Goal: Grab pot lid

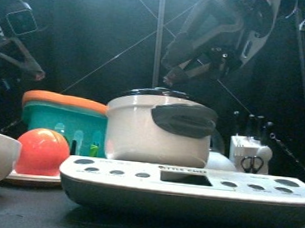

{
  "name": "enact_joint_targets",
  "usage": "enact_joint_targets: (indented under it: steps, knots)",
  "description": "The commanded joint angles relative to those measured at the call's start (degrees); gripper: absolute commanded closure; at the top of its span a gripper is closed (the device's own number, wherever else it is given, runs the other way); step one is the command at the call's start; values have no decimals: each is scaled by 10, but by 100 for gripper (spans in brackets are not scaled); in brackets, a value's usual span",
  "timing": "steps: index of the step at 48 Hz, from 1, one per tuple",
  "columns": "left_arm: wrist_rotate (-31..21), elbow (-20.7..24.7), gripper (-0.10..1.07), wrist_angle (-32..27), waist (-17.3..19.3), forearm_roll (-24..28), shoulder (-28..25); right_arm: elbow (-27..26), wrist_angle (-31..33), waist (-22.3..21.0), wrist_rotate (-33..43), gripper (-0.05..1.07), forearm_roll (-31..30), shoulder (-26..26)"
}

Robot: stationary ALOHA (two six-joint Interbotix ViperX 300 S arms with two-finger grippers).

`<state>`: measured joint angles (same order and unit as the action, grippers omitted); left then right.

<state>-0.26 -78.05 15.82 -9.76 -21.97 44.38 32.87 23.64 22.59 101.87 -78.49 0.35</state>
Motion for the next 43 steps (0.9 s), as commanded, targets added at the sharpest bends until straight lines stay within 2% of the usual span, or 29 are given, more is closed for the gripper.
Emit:
enact_joint_targets:
  steps: [1,43]
  knots:
    - [0,6,81,3,-1,0,-1,-11,2,-4,0,21,-4,-6]
    - [0,5,81,2,-1,0,0,-21,12,-18,1,22,-8,23]
